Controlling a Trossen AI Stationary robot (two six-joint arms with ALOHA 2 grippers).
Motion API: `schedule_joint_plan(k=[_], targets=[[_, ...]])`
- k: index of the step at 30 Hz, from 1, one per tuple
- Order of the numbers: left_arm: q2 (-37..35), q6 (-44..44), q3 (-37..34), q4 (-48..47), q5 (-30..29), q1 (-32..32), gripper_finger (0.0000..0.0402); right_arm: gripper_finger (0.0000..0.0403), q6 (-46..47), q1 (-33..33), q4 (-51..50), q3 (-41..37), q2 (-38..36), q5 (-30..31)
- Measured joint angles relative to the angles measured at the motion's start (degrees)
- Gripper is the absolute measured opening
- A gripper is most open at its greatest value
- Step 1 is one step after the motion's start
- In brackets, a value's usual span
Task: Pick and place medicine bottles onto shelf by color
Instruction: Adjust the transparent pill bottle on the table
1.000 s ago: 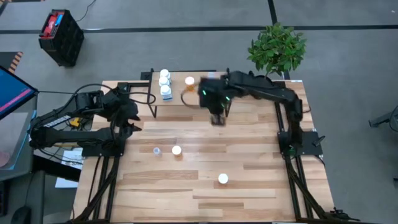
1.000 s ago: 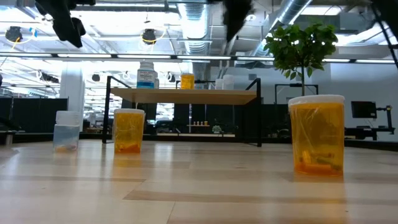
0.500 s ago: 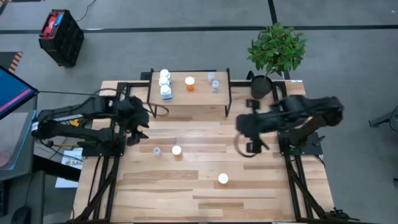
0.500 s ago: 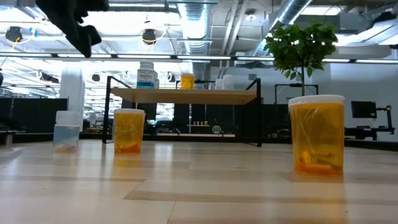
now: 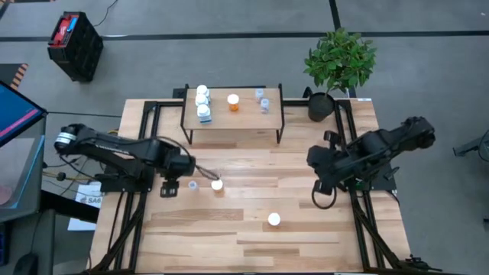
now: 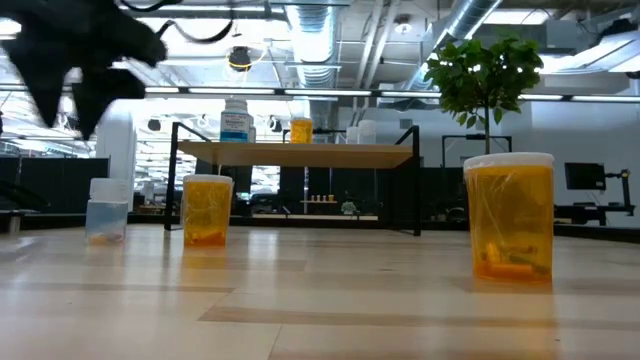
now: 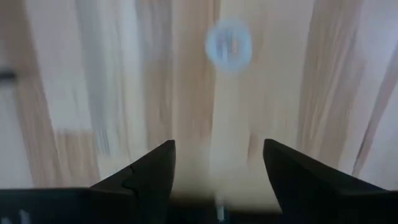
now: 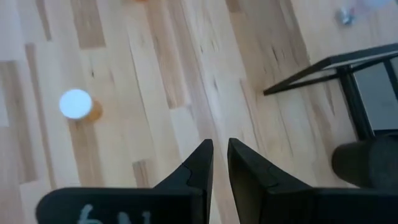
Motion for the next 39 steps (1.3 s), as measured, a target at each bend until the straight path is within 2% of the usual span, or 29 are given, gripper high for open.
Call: schedule_joint_plan(k=[3,6,9,12,16,20,27,39], targets=[[0.83,-3.51,-1.92,1.77,0.73,-2.97,0.0199,0.007,0.04,-0.03,0.58,-2.16,-0.02,-0.02],[1.58,-9.02,-7.13,12.64,3.44,-5.46,0.0158,0.007,0.12,-0.06,1.82,-4.21,0.02,0.0],[2.27,-19.47,-12.42,23.1,3.56,-6.26,0.0115,0.007,0.11,-0.06,2.82,-5.59,-0.02,0.0],[2.18,-28.97,-15.59,25.24,3.37,-6.7,0.0077,0.007,0.11,-0.06,2.89,-6.21,0.0,-0.02],[2.23,-33.21,-18.06,26.76,1.34,-8.25,0.0036,0.007,0.09,-0.12,2.89,-6.66,0.02,-0.02],[2.28,-34.02,-20.27,33.76,-0.13,-8.57,0.0005,0.007,-0.14,-0.12,3.2,-6.66,0.02,-0.01],[2.31,-32.37,-20.45,37.46,-8.8,-8.15,0.0006,0.007,-0.09,-0.12,3.25,-6.66,0.02,-0.02],[2.31,-20.4,-20.45,46.9,-11.29,-1.42,0.0,0.007,-0.05,-0.12,4.34,-6.63,0.02,-0.02]])
